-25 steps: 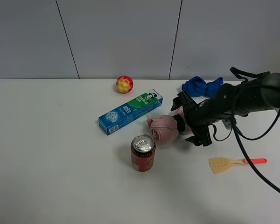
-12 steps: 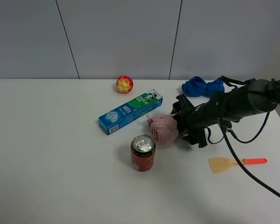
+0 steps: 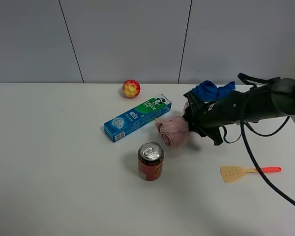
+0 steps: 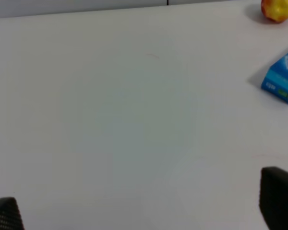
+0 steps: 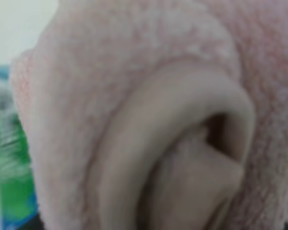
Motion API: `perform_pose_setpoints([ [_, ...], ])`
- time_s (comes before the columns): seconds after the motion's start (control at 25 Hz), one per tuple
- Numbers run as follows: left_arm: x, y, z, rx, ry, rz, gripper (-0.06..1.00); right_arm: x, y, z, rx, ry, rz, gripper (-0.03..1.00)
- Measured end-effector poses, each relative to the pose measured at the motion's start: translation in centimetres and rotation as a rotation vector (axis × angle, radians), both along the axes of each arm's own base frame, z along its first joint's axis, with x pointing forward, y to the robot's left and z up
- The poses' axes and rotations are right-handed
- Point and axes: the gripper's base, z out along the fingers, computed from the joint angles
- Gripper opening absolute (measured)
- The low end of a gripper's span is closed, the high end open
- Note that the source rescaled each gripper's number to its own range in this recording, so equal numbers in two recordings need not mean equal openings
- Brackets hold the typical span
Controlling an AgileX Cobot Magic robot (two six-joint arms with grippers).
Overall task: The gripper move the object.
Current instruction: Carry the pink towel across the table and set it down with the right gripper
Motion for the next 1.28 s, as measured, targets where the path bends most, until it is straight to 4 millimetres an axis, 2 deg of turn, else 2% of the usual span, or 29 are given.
perform_pose_setpoints([
  [0.2, 0.0, 0.0, 0.0, 0.0, 0.0, 0.0, 1.0, -1.8, 0.1, 7.8, -0.15, -0.284, 0.256, 0.0],
  [0.36, 0.0, 0.0, 0.0, 0.0, 0.0, 0.0, 1.0, -4.7, 0.5, 13.6, -0.269, -0.525, 0.427, 0.0],
  [0.44, 0.0, 0.0, 0.0, 0.0, 0.0, 0.0, 1.0, -6.3, 1.0, 15.7, -0.31, -0.622, 0.502, 0.0],
  [0.52, 0.0, 0.0, 0.0, 0.0, 0.0, 0.0, 1.0, -7.6, 1.9, 17.4, -0.338, -0.689, 0.579, 0.0],
  [0.64, 0.0, 0.0, 0.0, 0.0, 0.0, 0.0, 1.0, -8.5, 4.1, 19.8, -0.391, -0.729, 0.73, 0.0],
  [0.76, 0.0, 0.0, 0.0, 0.0, 0.0, 0.0, 1.0, -8.2, 6.5, 22.4, -0.442, -0.757, 0.861, 0.0],
  [0.88, 0.0, 0.0, 0.0, 0.0, 0.0, 0.0, 1.0, -7.0, 9.3, 24.9, -0.477, -0.788, 0.956, 0.0],
  [1.0, 0.0, 0.0, 0.0, 0.0, 0.0, 0.0, 1.0, -5.0, 12.4, 25.4, -0.511, -0.75, 1.06, 0.0],
  [1.16, 0.0, 0.0, 0.0, 0.0, 0.0, 0.0, 1.0, -2.3, 17.2, 23.2, -0.525, -0.632, 1.236, 0.0],
  [1.28, 0.0, 0.0, 0.0, 0.0, 0.0, 0.0, 1.0, -1.2, 20.8, 20.2, -0.554, -0.526, 1.41, 0.0],
])
